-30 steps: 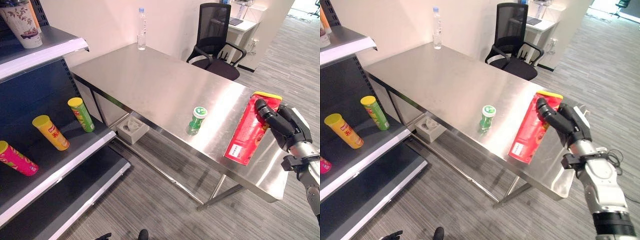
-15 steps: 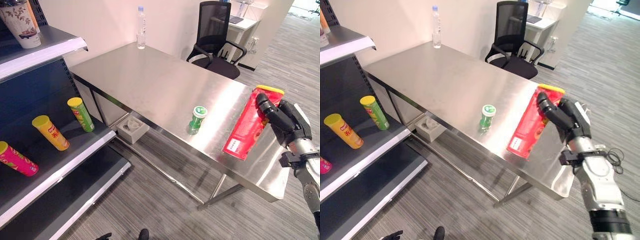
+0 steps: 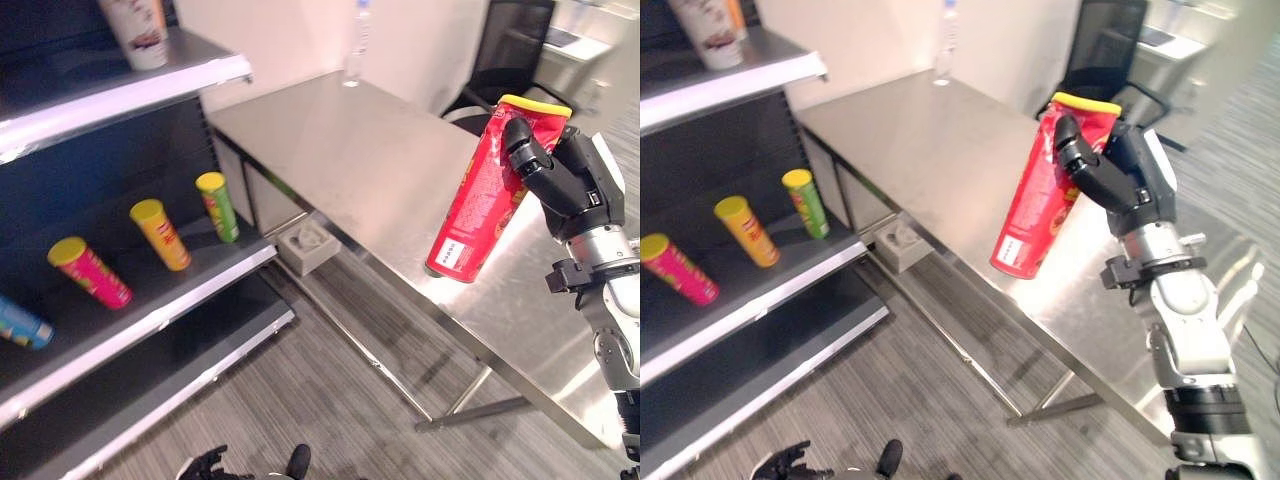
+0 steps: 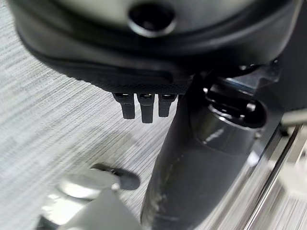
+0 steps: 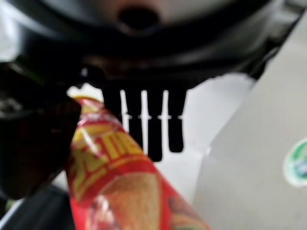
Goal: Put the goods on the table back onto the shelves and tidy them up.
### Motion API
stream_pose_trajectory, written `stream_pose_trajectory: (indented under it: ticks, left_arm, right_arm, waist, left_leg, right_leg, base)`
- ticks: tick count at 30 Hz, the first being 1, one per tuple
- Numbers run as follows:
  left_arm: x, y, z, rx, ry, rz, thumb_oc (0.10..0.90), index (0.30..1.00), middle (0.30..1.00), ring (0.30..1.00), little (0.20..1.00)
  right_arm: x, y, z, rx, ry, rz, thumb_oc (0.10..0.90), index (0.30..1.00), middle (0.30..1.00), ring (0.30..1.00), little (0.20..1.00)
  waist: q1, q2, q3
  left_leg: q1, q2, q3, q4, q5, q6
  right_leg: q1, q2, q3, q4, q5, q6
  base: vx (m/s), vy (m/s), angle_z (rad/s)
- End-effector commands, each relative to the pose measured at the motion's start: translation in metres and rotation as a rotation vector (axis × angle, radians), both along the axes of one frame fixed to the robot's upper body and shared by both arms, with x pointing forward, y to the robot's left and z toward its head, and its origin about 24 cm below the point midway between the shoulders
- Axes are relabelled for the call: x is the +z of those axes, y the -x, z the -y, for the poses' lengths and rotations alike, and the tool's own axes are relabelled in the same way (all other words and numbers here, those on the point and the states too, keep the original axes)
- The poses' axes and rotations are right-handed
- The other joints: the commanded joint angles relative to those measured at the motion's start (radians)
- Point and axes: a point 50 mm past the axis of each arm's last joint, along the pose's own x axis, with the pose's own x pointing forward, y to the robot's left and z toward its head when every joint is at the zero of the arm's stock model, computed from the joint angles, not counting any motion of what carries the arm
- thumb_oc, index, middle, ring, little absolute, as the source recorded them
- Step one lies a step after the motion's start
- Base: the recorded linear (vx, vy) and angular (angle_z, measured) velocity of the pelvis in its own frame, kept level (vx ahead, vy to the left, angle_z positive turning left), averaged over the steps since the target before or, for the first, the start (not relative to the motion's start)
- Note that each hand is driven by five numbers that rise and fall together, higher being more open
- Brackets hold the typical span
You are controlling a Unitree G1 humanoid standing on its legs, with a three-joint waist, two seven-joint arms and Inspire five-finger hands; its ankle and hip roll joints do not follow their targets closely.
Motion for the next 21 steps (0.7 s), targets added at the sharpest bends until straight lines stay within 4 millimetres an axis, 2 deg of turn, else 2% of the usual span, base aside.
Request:
stream_pose_trajectory:
  ticks: [1, 2, 8, 9, 10, 11, 12, 14, 15, 16, 17, 18, 19, 20, 21]
  left_arm:
    - [0.003, 0.002, -0.012, 0.006, -0.038, 0.008, 0.8, 0.9, 0.9, 0.9, 0.9]
    - [0.002, 0.005, -0.012, 0.01, -0.043, 0.0, 0.8, 0.9, 0.9, 0.9, 0.9]
    - [-0.001, 0.013, -0.008, 0.026, -0.041, -0.022, 0.8, 0.9, 0.9, 0.9, 0.9]
    - [0.0, 0.01, -0.007, 0.015, -0.042, -0.01, 0.8, 0.9, 0.9, 0.9, 0.9]
    - [0.0, 0.009, -0.007, 0.014, -0.043, -0.009, 0.8, 0.9, 0.9, 0.9, 0.9]
    - [0.001, 0.008, -0.006, 0.007, -0.041, -0.006, 0.8, 0.9, 0.9, 0.9, 0.9]
    - [0.0, 0.009, -0.007, 0.02, -0.042, -0.007, 0.8, 0.9, 0.9, 0.9, 0.9]
    - [0.001, 0.01, -0.008, 0.026, -0.045, -0.007, 0.8, 0.9, 0.9, 0.9, 0.9]
    - [0.001, 0.011, -0.009, 0.032, -0.048, -0.009, 0.8, 0.9, 0.9, 0.9, 0.9]
    - [0.0, 0.014, -0.009, 0.038, -0.05, -0.02, 0.8, 0.9, 0.9, 0.9, 0.9]
    - [0.0, 0.014, -0.009, 0.038, -0.05, -0.02, 0.8, 0.9, 0.9, 0.9, 0.9]
    - [-0.001, 0.016, -0.009, 0.041, -0.051, -0.027, 0.8, 0.9, 0.9, 0.9, 0.9]
    - [-0.001, 0.019, -0.009, 0.05, -0.052, -0.035, 0.8, 0.9, 0.9, 0.9, 0.9]
    - [-0.002, 0.019, -0.009, 0.05, -0.052, -0.036, 0.8, 0.9, 0.9, 0.9, 0.9]
    - [-0.002, 0.021, -0.008, 0.05, -0.052, -0.043, 0.8, 0.9, 0.9, 0.9, 0.9]
  right_arm:
    - [0.086, 0.032, -0.009, -0.01, 0.093, 0.464, 0.4, 0.3, 0.3, 0.3, 0.3]
    - [0.096, 0.033, -0.014, -0.05, 0.185, 0.5, 0.4, 0.3, 0.3, 0.3, 0.3]
    - [0.11, 0.04, -0.029, -0.06, 0.354, 0.56, 0.4, 0.3, 0.3, 0.3, 0.3]
    - [0.113, 0.044, -0.03, -0.071, 0.377, 0.572, 0.4, 0.3, 0.3, 0.3, 0.3]
    - [0.113, 0.044, -0.03, -0.072, 0.378, 0.573, 0.4, 0.3, 0.3, 0.3, 0.3]
    - [0.112, 0.045, -0.031, -0.07, 0.379, 0.584, 0.4, 0.3, 0.3, 0.3, 0.3]
    - [0.108, 0.043, -0.031, -0.1, 0.405, 0.582, 0.4, 0.3, 0.3, 0.3, 0.3]
    - [0.106, 0.043, -0.029, -0.117, 0.411, 0.571, 0.4, 0.3, 0.3, 0.3, 0.3]
    - [0.105, 0.042, -0.028, -0.122, 0.407, 0.566, 0.4, 0.3, 0.3, 0.3, 0.3]
    - [0.102, 0.043, -0.027, -0.129, 0.403, 0.56, 0.4, 0.3, 0.3, 0.3, 0.3]
    - [0.102, 0.043, -0.027, -0.129, 0.403, 0.56, 0.4, 0.3, 0.3, 0.3, 0.3]
    - [0.101, 0.043, -0.026, -0.137, 0.403, 0.555, 0.4, 0.3, 0.3, 0.3, 0.3]
    - [0.101, 0.044, -0.026, -0.137, 0.407, 0.56, 0.4, 0.3, 0.3, 0.3, 0.3]
    - [0.101, 0.044, -0.026, -0.137, 0.407, 0.559, 0.4, 0.3, 0.3, 0.3, 0.3]
    - [0.1, 0.045, -0.027, -0.132, 0.402, 0.559, 0.4, 0.3, 0.3, 0.3, 0.3]
  waist:
    - [0.056, -0.048, -0.097]
    - [0.06, -0.055, -0.096]
    - [0.076, -0.059, -0.062]
    - [0.068, -0.062, -0.029]
    - [0.067, -0.062, -0.03]
    - [0.067, -0.065, -0.021]
    - [0.07, -0.076, -0.014]
    - [0.067, -0.079, -0.013]
    - [0.063, -0.081, -0.014]
    - [0.05, -0.075, -0.016]
    - [0.05, -0.075, -0.016]
    - [0.042, -0.069, -0.017]
    - [0.026, -0.055, -0.023]
    - [0.025, -0.054, -0.022]
    - [0.016, -0.043, -0.03]
  left_leg:
    - [0.026, 0.024, 0.071, 0.023, -0.124, -0.052]
    - [0.017, 0.026, 0.05, 0.028, -0.114, -0.063]
    - [-0.04, 0.015, -0.007, 0.07, -0.091, -0.09]
    - [-0.092, 0.009, 0.063, 0.159, -0.111, -0.096]
    - [-0.099, 0.008, 0.062, 0.164, -0.109, -0.096]
    - [-0.116, 0.015, 0.13, 0.207, -0.13, -0.088]
    - [-0.119, 0.022, 0.217, 0.287, -0.177, -0.075]
    - [-0.115, 0.027, 0.243, 0.328, -0.207, -0.07]
    - [-0.104, 0.04, 0.265, 0.358, -0.218, -0.066]
    - [-0.091, 0.082, 0.28, 0.42, -0.221, -0.068]
    - [-0.091, 0.082, 0.28, 0.42, -0.221, -0.068]
    - [-0.078, 0.109, 0.279, 0.43, -0.218, -0.072]
    - [-0.049, 0.183, 0.282, 0.413, -0.182, -0.084]
    - [-0.046, 0.185, 0.281, 0.409, -0.181, -0.085]
    - [-0.018, 0.226, 0.288, 0.37, -0.156, -0.097]
  right_leg:
    - [-0.036, 0.014, -0.021, 0.062, -0.032, 0.061]
    - [-0.023, 0.025, -0.036, 0.04, -0.029, 0.054]
    - [-0.006, 0.058, -0.063, 0.009, -0.025, 0.037]
    - [0.002, 0.05, -0.09, 0.011, -0.025, 0.039]
    - [-0.002, 0.049, -0.091, 0.01, -0.022, 0.041]
    - [-0.002, 0.041, -0.11, 0.007, -0.014, 0.046]
    - [-0.009, 0.015, -0.15, 0.0, 0.008, 0.049]
    - [-0.012, 0.003, -0.167, -0.002, 0.016, 0.051]
    - [-0.019, -0.009, -0.188, -0.003, 0.022, 0.053]
    - [-0.026, -0.024, -0.219, -0.003, 0.026, 0.055]
    - [-0.026, -0.024, -0.219, -0.003, 0.026, 0.055]
    - [-0.027, -0.028, -0.236, -0.005, 0.028, 0.056]
    - [-0.034, -0.049, -0.26, -0.008, 0.032, 0.065]
    - [-0.032, -0.047, -0.261, -0.009, 0.032, 0.064]
    - [-0.03, -0.053, -0.272, -0.017, 0.034, 0.071]
  base:
    - [-0.08, -0.227, 0.67]
    - [-0.05, -0.168, 0.57]
    - [-0.12, -0.139, 0.6]
    - [-0.13, -0.056, 0.47]
    - [-0.16, -0.034, 0.57]
    - [-0.16, -0.021, 0.89]
    - [-0.15, -0.026, 0.89]
    - [-0.09, 0.006, 0.4]
    - [-0.11, 0.072, 0.19]
    - [-0.08, 0.065, 0.36]
    - [-0.06, 0.085, 0.4]
    - [-0.07, 0.154, 0.5]
    - [-0.06, 0.148, 0.48]
    - [-0.05, 0.188, 0.45]
    - [-0.03, 0.274, 0.4]
